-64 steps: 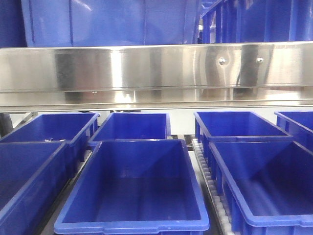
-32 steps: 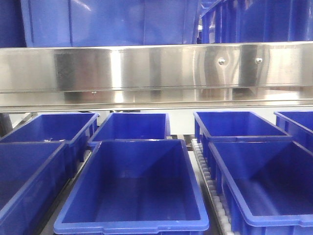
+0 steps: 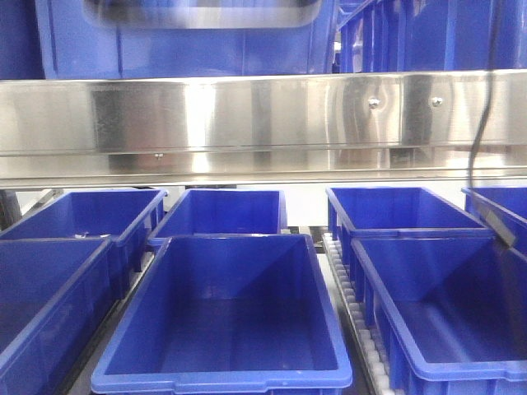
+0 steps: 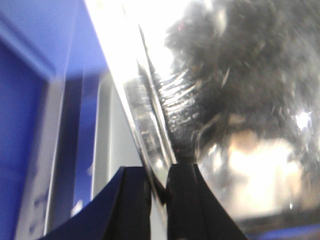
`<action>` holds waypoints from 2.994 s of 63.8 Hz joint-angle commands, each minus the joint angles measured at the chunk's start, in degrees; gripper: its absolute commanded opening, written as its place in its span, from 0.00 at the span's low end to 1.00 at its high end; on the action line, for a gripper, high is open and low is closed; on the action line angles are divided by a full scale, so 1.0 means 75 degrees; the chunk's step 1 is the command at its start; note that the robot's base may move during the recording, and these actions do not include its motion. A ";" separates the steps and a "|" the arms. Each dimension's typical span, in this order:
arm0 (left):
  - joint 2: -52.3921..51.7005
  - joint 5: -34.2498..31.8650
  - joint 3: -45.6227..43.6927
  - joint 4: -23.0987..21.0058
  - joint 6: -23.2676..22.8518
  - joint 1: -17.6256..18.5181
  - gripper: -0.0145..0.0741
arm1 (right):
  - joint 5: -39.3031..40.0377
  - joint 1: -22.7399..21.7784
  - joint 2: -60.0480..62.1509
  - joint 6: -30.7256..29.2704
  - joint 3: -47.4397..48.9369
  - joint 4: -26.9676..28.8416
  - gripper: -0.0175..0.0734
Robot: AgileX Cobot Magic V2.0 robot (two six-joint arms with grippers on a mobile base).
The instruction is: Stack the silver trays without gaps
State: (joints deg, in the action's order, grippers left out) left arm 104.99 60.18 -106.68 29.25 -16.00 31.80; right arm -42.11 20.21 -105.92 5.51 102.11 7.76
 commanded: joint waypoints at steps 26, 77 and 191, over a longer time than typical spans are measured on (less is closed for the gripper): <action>0.0016 -0.1381 0.0432 -0.0275 0.0123 0.0000 0.16 | 0.0028 0.0206 -0.0471 -0.0204 0.0069 0.0361 0.11; -0.0842 -0.1939 -0.0015 -0.0199 -0.0309 0.0000 0.32 | 0.0259 0.0206 0.0285 -0.0204 0.0503 0.0191 0.45; -1.2132 -0.2729 0.6858 -0.0257 -0.0961 0.0000 0.14 | 0.1045 0.0206 1.1537 -0.0873 -0.6084 0.0812 0.10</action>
State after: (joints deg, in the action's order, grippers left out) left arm 14.24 40.30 -55.33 27.63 -22.88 31.99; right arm -35.06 21.73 -19.58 -0.61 56.37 13.63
